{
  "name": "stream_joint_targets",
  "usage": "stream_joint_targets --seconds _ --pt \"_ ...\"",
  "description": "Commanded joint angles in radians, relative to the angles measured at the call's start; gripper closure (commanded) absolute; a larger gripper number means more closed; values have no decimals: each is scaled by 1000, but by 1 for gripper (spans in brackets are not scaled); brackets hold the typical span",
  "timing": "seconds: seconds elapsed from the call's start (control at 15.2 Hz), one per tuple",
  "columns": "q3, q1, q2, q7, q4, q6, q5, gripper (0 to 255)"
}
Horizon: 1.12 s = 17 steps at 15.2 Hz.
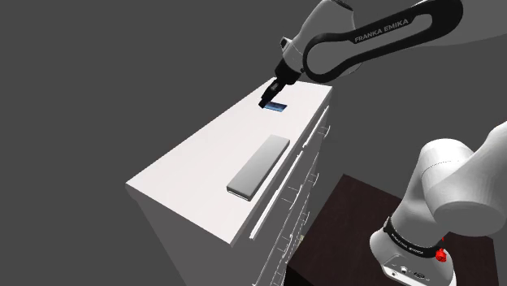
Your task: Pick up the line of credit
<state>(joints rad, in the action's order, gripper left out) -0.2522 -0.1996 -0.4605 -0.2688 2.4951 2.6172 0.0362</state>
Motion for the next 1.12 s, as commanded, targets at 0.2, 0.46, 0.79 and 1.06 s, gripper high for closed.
stream_joint_targets --seconds 0.2,0.46,0.79,1.06 --pt "0 0 0 0 0 0 0 255" --pt "5 3 -9 6 -19 -28 -4 255" --pt "15 8 -26 18 -73 -99 -11 255" --pt "21 11 -36 26 -119 -155 -15 255"
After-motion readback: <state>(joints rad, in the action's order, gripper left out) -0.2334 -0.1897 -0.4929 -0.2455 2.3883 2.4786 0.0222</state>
